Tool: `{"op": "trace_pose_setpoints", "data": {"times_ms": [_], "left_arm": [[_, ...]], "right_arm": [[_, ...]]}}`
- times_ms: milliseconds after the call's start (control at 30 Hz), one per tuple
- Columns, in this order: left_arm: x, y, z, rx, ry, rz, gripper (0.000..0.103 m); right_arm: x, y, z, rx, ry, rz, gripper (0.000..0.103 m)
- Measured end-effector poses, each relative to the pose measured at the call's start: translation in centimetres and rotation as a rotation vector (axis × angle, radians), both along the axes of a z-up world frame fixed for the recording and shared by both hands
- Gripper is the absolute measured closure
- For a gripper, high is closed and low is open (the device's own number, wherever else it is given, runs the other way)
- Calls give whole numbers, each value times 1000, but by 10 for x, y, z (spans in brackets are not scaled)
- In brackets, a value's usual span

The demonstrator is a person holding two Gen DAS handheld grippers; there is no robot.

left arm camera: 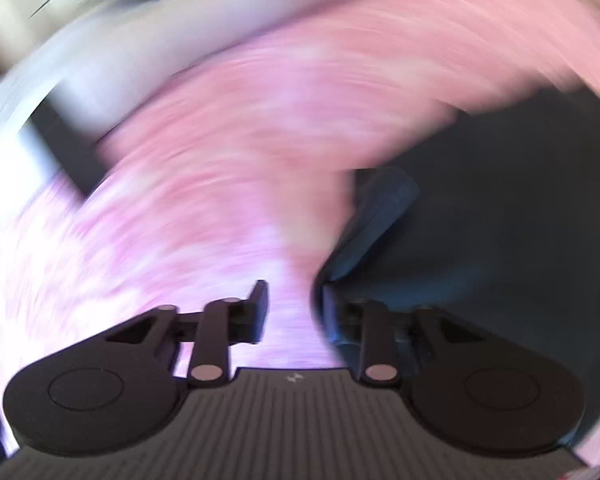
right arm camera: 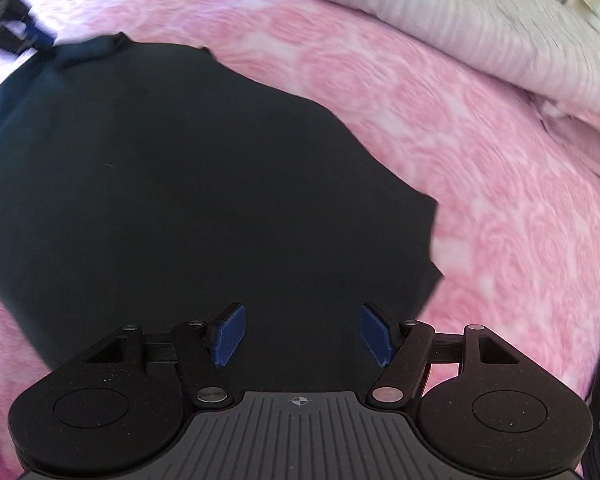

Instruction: Fold clothes

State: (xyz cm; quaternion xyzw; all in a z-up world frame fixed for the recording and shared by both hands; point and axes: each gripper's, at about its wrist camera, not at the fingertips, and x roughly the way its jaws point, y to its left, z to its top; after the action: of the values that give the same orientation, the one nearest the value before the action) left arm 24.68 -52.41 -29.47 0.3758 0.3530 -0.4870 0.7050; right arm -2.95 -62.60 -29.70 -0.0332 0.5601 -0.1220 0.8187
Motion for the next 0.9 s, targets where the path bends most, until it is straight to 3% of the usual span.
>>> {"op": "trace_pose_setpoints", "data": {"times_ms": [67,267,367,500,567,667,733,800,900], "left_arm": [[28,12,13,-26,-21,82,80],[33,60,34,-40,-3,-10,78],[-2,83,27,-11,18,-128,73],[-84,112,12,16,-85,-427,60],[-126,130,5,5,-156,-607,54],[-181,157,-15,-9,-275,-883,40],[-203,167,-35,19,-352,-1012,40],[-217,169,-54,53,-433,-1069,41],[-220,164,-66,56,-508,-1056,42]], "right_arm": [[2,11,1,10,1,-4,36],[5,46,4,60,2,-51,36],[-2,65,1,114,13,-130,36],[-22,87,1,118,50,-209,36],[-35,100,0,22,98,-161,36],[-57,126,-12,-191,188,34,36],[-73,136,-24,-297,217,167,36],[-87,142,-39,-366,233,276,36],[-103,146,-54,-467,197,417,37]]}}
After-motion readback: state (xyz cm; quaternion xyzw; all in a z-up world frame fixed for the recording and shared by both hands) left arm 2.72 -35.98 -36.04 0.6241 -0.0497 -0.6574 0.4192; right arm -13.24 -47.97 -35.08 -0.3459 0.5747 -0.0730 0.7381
